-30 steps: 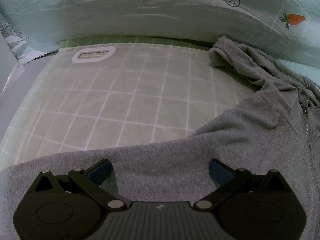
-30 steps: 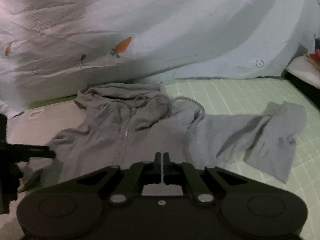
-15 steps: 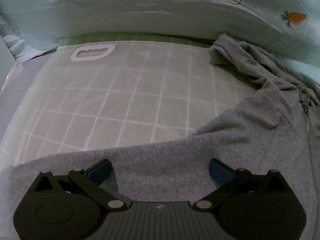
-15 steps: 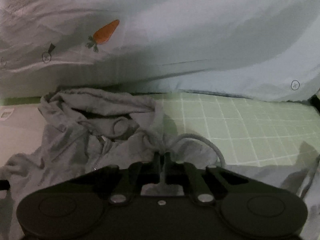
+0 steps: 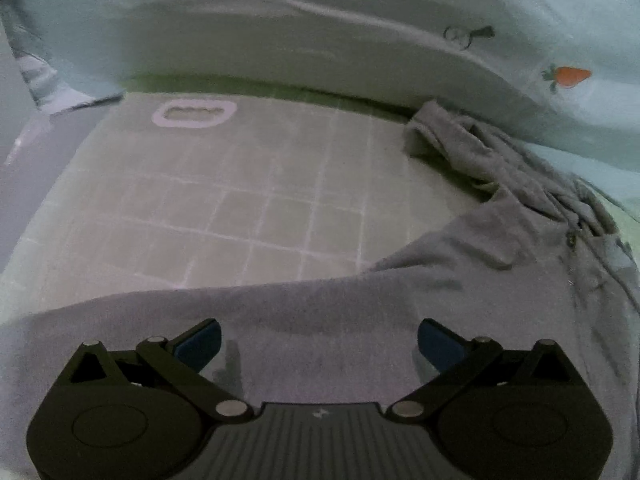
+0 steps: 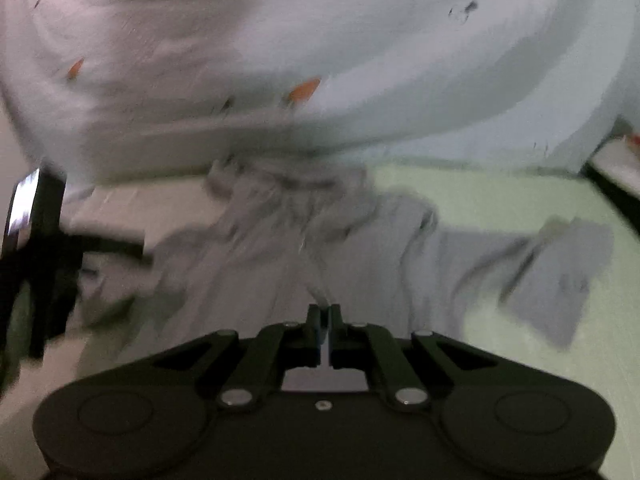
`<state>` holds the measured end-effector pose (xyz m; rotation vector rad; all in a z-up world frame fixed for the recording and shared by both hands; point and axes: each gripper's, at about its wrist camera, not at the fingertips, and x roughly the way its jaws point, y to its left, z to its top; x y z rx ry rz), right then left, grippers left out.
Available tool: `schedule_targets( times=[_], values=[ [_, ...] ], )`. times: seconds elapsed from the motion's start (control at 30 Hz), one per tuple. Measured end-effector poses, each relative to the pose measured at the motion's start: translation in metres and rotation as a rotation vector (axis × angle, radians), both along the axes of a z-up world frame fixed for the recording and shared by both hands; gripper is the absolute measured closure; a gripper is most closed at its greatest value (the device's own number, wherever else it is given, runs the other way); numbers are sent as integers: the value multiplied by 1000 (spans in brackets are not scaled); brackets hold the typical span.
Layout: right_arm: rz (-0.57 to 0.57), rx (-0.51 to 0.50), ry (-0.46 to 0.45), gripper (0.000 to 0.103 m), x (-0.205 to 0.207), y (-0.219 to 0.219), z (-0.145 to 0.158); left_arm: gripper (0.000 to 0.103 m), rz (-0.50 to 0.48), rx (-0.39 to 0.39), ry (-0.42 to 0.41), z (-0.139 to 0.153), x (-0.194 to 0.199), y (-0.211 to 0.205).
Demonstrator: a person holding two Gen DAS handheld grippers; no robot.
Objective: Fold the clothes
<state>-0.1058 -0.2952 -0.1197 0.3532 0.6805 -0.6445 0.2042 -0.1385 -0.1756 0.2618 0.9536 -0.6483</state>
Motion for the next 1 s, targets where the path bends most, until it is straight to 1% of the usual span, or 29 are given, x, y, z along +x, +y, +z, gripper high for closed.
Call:
schedule_targets(
  times=[0.1,0.2,0.27,0.3,0.33,0.4,0.53,0.63,0.67,0.7,0.73,0.77,0.8,0.83,0.87,0.9,0.93,0.97,1.0],
  values=[
    [29,32,15,100,-6,17,-12,0,-22,-3,-42,15,-26,18],
    [27,50,13,98,-13,25,-15,0,-37,-9,-45,23,-57,44],
    [5,27,3,83,-24,32,-15,1,-57,-9,-32,22,-79,60],
    [-11,7,1,67,-30,35,-14,1,-69,-5,-22,20,-91,69],
    [-33,-6,6,59,-37,37,-15,1,-80,1,-11,17,-103,76],
    [-81,-21,20,58,-54,39,-17,4,-106,15,20,9,-129,87],
    [-188,20,29,56,-93,29,-29,14,-170,9,89,-3,-165,100],
    [-248,67,55,56,-120,23,-43,20,-186,-39,164,-9,-177,105],
    [-259,79,64,56,-127,22,-47,23,-186,-53,191,-10,-180,106],
    [-267,94,75,53,-134,22,-52,25,-185,-61,212,-12,-182,106],
    [-270,105,84,46,-139,21,-56,29,-182,-65,222,-14,-184,106],
    [-271,106,83,41,-143,22,-60,31,-178,-65,223,-15,-187,106],
    [-274,111,82,32,-147,21,-63,33,-176,-65,220,-15,-190,105],
    [-277,116,81,28,-150,19,-67,40,-177,-63,215,-15,-194,105],
    [-278,135,65,28,-153,18,-69,50,-178,-67,217,-15,-195,105],
    [-279,156,46,29,-156,15,-71,54,-178,-81,232,-15,-195,105],
    [-279,176,27,35,-159,13,-73,68,-179,-97,250,-15,-195,106],
    [-263,190,9,42,-161,13,-73,79,-179,-110,265,-16,-195,106],
    [-245,202,-8,62,-163,13,-72,83,-181,-122,274,-17,-195,106]
  ],
)
